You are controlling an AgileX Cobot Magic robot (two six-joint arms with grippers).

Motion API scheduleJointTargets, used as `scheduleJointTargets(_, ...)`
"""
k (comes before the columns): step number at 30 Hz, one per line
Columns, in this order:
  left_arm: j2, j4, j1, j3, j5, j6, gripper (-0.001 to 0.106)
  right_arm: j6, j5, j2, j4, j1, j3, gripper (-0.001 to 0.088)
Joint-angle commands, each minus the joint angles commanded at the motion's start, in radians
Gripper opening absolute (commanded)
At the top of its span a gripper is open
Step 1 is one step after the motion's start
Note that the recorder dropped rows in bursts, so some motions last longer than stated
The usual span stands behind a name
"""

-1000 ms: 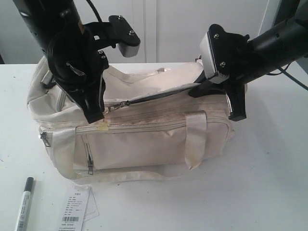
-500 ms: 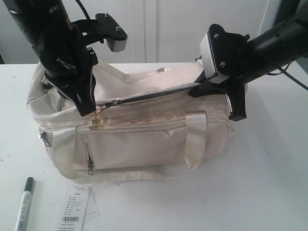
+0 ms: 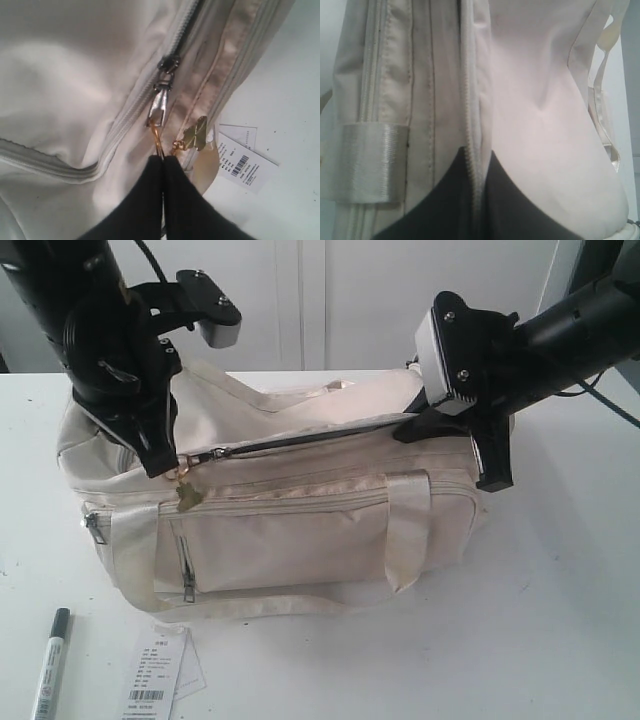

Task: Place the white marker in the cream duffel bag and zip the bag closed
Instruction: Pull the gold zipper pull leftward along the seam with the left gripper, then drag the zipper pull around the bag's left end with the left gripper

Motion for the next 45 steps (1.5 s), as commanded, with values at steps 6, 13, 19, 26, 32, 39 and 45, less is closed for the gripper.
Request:
scheduleJointTargets(6, -0.026, 0.000, 0.000, 0.003, 0.000, 0.006, 0.000, 0.000, -0.002, 0.000, 0.000, 0.000, 0.000, 0.0000)
scheduleJointTargets(13, -0.046, 0.000, 0.000, 0.003, 0.000, 0.010, 0.000, 0.000, 0.001, 0.000, 0.000, 0.000, 0.000, 0.0000)
scheduleJointTargets(19, -0.046, -0.138, 0.000, 0.025, 0.000, -0.016, 0.013, 0.000, 0.001, 0.000, 0.000, 0.000, 0.000, 0.0000)
scheduleJointTargets(26, -0.082, -0.243, 0.000, 0.062, 0.000, 0.149, 0.056, 0.028, 0.001, 0.000, 0.000, 0.000, 0.000, 0.0000)
scheduleJointTargets(32, -0.216, -0.233, -0.002, 0.220, -0.128, 0.039, 0.054, 0.052, 0.005, 0.000, 0.000, 0.000, 0.000, 0.0000)
scheduleJointTargets(39, -0.237, -0.389, -0.019, 0.310, -0.212, 0.193, 0.064, 0.072, -0.002, 0.000, 0.004, 0.000, 0.000, 0.0000)
scheduleJointTargets(45, -0.337, -0.289, -0.126, 0.376, -0.394, 0.092, 0.058, 0.078, -0.004, 0.000, 0.004, 0.000, 0.000, 0.0000)
